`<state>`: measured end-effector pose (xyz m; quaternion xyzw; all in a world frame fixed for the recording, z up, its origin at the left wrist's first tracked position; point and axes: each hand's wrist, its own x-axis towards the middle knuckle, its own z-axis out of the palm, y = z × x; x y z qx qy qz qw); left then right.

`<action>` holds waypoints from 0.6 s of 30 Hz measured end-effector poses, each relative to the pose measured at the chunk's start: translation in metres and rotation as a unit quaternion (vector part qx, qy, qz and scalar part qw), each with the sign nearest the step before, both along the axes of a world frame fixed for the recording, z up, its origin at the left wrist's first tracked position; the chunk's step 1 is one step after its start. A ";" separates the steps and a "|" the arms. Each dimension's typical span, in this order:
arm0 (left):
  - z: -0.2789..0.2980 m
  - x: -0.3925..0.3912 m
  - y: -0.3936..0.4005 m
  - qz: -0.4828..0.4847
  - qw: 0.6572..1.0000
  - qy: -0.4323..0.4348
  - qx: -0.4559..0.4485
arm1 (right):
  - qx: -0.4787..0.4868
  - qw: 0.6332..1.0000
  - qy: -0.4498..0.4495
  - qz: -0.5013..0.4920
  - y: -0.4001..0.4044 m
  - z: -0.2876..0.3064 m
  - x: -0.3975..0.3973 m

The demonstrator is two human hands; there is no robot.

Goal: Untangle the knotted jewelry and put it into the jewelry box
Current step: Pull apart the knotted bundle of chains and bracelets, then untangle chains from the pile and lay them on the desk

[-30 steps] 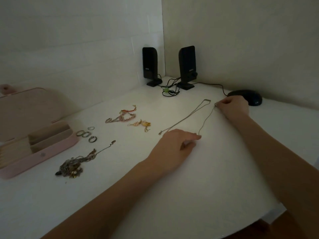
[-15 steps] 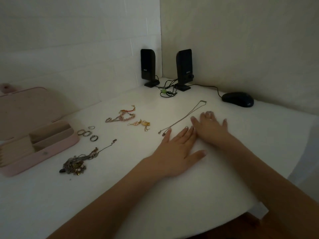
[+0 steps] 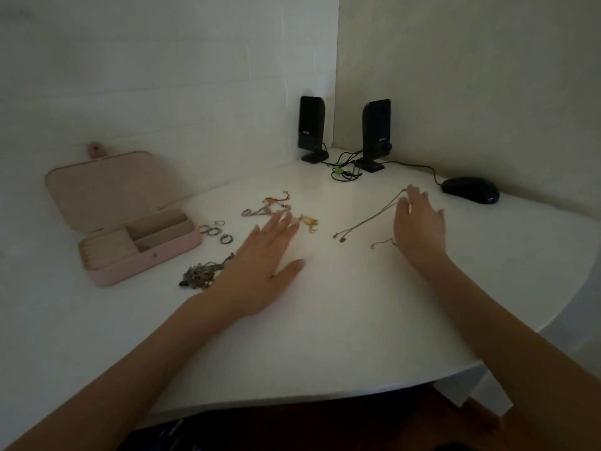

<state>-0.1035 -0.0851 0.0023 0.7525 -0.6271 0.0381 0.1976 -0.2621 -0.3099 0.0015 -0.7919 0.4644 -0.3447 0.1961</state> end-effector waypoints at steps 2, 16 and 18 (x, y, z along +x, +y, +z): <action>-0.001 0.013 0.026 0.062 0.998 0.011 0.015 | 0.027 0.991 0.122 -0.040 -0.012 -0.005 0.000; -0.010 0.031 0.048 0.141 0.983 0.113 -0.014 | 0.099 0.977 0.186 -0.047 -0.069 -0.007 0.003; -0.007 0.029 0.050 0.197 0.975 0.086 -0.061 | 0.050 0.988 0.140 -0.043 -0.062 -0.006 0.003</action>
